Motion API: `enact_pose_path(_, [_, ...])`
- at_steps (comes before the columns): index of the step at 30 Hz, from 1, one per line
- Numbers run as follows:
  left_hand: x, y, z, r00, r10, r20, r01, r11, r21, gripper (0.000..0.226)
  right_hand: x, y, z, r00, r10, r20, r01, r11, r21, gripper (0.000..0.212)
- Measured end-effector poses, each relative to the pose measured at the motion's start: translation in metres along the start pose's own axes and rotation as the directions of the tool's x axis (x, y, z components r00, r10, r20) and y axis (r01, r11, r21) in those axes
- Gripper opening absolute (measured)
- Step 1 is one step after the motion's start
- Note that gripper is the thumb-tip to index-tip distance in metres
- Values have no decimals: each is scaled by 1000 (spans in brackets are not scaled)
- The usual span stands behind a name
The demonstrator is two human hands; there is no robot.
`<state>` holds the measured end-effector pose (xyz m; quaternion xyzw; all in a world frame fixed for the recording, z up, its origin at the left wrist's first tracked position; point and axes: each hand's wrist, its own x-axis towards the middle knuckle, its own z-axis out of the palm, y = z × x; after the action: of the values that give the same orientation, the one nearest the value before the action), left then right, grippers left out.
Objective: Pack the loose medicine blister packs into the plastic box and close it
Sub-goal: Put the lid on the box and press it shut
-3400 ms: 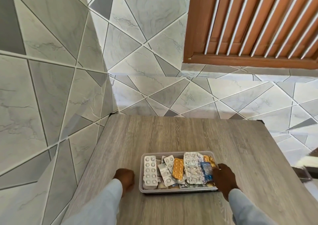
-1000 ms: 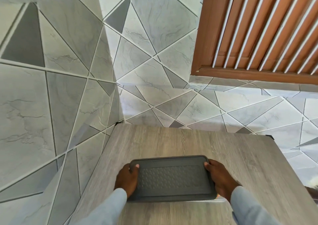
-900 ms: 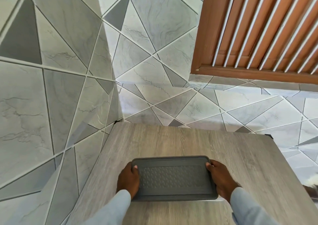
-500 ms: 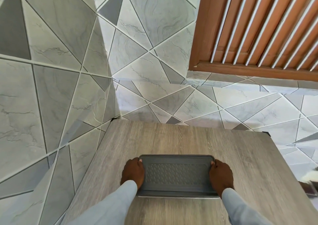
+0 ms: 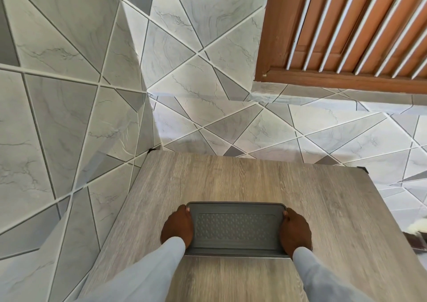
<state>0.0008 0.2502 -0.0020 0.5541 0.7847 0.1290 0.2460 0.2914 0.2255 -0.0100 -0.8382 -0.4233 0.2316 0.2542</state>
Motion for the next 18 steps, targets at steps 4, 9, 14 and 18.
enact_pose_path(4, [-4,1,3,1000,-15,8,15,1000,-8,46,-7,-2,-3,998,-25,50,26,1000,-16,45])
enact_pose_path(9, [-6,3,6,948,291,-126,-252,933,257,51,-12,-3,0,924,-382,-19,345,853,-391,55])
enact_pose_path(14, [-26,41,31,790,589,169,-607,714,350,64,-33,-22,26,802,-545,245,585,637,-501,74])
enact_pose_path(18, [-26,49,48,804,552,221,-594,724,350,64,-38,-28,40,836,-478,268,543,654,-526,71])
